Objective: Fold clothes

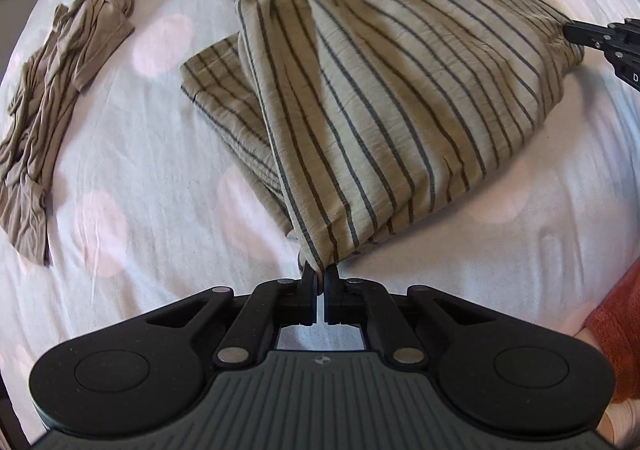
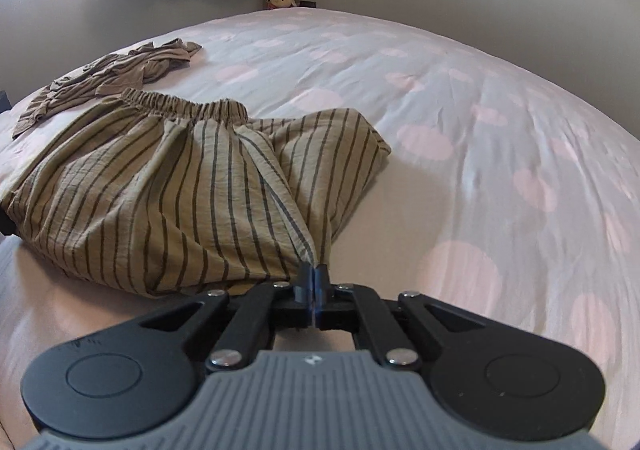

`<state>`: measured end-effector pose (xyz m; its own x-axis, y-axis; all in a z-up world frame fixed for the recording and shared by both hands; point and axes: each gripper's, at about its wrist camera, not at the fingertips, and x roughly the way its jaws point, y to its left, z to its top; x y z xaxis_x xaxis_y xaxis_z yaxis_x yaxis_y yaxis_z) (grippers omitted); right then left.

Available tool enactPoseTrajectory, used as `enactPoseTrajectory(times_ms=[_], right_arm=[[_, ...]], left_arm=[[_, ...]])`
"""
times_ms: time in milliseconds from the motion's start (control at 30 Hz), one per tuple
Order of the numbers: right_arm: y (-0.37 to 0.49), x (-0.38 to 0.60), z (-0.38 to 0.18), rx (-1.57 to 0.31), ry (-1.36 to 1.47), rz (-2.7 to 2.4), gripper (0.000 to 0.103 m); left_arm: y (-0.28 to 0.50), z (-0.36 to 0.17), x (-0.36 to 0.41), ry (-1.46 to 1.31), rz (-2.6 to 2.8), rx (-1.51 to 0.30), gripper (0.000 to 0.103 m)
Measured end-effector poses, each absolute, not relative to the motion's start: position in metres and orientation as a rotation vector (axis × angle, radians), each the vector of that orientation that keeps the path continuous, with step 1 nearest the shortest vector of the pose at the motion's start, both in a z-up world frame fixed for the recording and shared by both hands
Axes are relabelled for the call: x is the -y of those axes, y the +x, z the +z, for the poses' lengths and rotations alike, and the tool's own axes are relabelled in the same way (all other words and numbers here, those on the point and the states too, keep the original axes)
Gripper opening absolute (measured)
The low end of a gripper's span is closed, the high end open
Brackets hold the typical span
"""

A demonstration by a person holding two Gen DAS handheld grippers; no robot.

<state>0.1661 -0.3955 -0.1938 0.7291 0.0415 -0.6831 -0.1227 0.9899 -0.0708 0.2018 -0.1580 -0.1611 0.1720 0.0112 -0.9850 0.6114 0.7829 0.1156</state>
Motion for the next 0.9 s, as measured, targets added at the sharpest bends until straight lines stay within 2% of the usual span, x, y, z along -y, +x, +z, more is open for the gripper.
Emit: enactPoseTrajectory(times_ms=[167,300,333,367,400,433,600,700,733,767,800,900], right_arm=[[0.165,0.399,-0.195,-0.751,-0.117,0.035,0.001],[0.152,0.428,-0.184,-0.724,0.051,0.048,0.007],[0.149,0.432,-0.182,-0.727,0.077,0.069,0.007],[0.147,0.433,-0.182,-0.737,0.08,0.086,0.012],[0.146,0.432,-0.182,-0.752,0.075,0.104,0.023],[0.145,0.427,-0.184,-0.766,0.058,0.126,0.027],[0.15,0.402,-0.197,-0.85,-0.055,0.206,0.029],[0.153,0.402,-0.204,-0.87,-0.065,0.209,0.028],[0.154,0.404,-0.205,-0.87,-0.055,0.21,0.026],[0.154,0.404,-0.204,-0.862,-0.056,0.206,0.017],[0.153,0.404,-0.204,-0.855,-0.058,0.202,0.007],[0.149,0.406,-0.195,-0.796,-0.073,0.167,0.004]], left_arm=[[0.2,-0.159,0.156,0.571,-0.426,-1.335,0.001],[0.192,-0.151,0.151,0.555,-0.453,-1.319,0.004],[0.189,-0.148,0.151,0.567,-0.462,-1.313,0.006],[0.185,-0.147,0.151,0.579,-0.472,-1.307,0.014],[0.182,-0.145,0.152,0.589,-0.482,-1.301,0.022],[0.179,-0.145,0.153,0.603,-0.492,-1.296,0.025],[0.173,-0.154,0.163,0.685,-0.477,-1.31,0.03],[0.176,-0.162,0.164,0.703,-0.466,-1.332,0.029],[0.178,-0.163,0.165,0.699,-0.463,-1.334,0.026],[0.18,-0.165,0.165,0.695,-0.454,-1.333,0.015],[0.183,-0.166,0.165,0.692,-0.441,-1.331,0.008],[0.184,-0.164,0.161,0.659,-0.445,-1.324,0.002]])
